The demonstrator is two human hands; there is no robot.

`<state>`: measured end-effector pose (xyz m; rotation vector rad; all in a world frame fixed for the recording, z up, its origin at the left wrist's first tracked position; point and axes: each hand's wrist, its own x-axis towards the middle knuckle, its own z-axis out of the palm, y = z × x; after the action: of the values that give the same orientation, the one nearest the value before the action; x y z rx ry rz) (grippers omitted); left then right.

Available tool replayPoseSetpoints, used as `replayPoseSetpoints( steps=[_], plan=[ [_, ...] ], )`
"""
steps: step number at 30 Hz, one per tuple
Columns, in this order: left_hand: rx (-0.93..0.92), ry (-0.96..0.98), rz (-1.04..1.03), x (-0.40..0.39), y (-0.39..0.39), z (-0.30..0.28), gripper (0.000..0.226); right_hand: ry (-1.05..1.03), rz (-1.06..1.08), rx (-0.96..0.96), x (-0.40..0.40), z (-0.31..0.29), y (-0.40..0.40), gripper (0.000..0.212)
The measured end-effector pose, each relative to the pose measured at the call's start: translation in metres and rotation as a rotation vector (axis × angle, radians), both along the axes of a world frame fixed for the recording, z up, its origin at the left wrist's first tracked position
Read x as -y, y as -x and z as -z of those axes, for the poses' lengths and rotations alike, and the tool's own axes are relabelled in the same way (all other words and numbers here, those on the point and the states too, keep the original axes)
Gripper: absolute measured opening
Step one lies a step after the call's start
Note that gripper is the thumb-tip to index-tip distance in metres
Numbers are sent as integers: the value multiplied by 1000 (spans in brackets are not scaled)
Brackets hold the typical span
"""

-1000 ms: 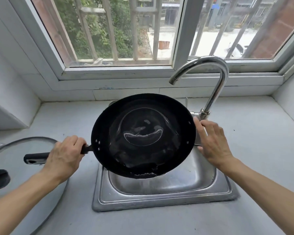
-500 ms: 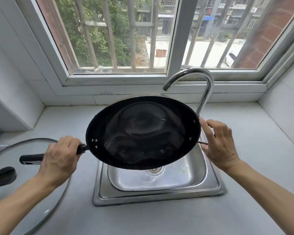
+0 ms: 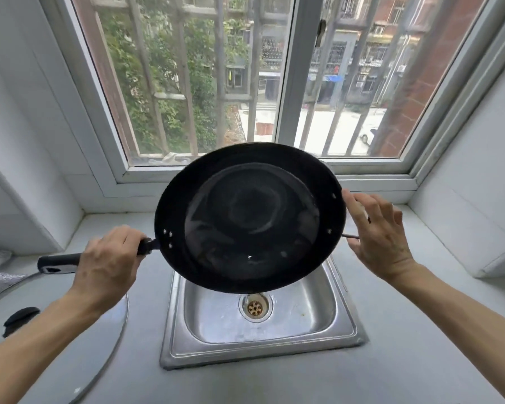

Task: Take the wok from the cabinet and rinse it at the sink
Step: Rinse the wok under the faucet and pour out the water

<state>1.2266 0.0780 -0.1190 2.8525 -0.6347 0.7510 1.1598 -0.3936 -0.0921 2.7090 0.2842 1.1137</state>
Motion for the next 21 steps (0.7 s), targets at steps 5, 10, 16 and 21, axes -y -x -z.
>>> replayPoseSetpoints(
  steps=[5, 10, 16, 21],
  plan=[
    [25, -76, -2, -3, -6, -12, 20, -65, 32, -38, -5, -3, 10, 106],
    [71, -105, 21, 1, -7, -22, 13, -145, 101, -81, -18, -14, 6, 103],
    [53, -115, 14, -15, -5, -27, 23, -110, 88, -132, -24, -21, 4, 107],
    [47, -102, -6, -21, -7, -26, 23, -110, 86, -139, -29, -23, -5, 107]
  ],
)
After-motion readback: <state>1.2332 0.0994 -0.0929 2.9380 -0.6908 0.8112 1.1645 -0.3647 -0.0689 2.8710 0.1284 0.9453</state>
